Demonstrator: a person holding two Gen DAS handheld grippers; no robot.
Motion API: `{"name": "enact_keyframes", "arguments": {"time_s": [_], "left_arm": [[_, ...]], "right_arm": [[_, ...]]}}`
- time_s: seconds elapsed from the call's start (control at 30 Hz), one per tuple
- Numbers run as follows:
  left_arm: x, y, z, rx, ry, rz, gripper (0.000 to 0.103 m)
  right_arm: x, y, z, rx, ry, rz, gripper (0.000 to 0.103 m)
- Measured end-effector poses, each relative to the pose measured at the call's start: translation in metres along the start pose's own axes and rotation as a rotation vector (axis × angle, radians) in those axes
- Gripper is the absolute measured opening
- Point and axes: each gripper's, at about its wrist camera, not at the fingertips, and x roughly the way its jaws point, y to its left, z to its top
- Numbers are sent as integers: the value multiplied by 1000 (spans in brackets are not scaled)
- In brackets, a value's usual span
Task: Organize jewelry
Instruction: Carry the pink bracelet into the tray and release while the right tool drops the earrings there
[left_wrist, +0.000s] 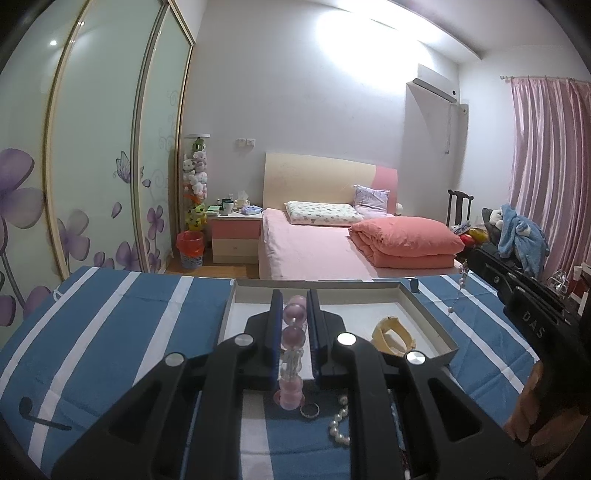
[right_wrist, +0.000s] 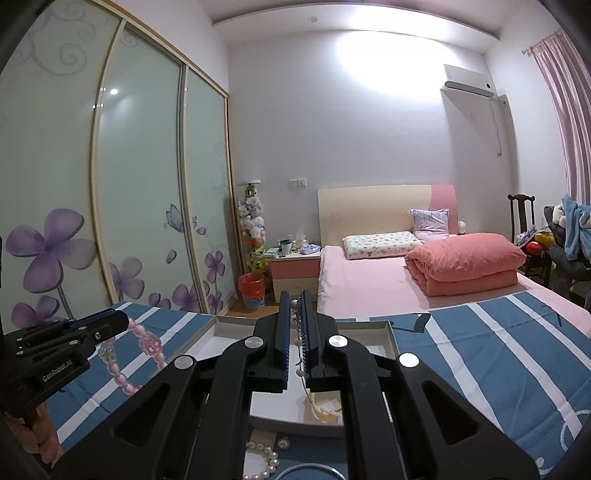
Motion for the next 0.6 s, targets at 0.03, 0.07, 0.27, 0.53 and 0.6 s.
{"name": "enact_keyframes", "arguments": {"time_s": [0.03,0.07,0.27,0.53,0.6], "left_arm": [[4,0,1,2,0,3,14],[8,-1,3,3,0,6,14],[39,-4,6,1,24,10,14],[84,-2,6,-10,76,9,14],[91,-2,4,-10,87,7,14]], "right_arm": [[3,-1,0,-3,-1,-3,6],[5,-1,0,-5,-1,-5,6],[26,-13,-5,20,23,-11,6],[54,-18,-18,36,93,-17,6],[59,-17,-20,34,106,-16,6]]}}
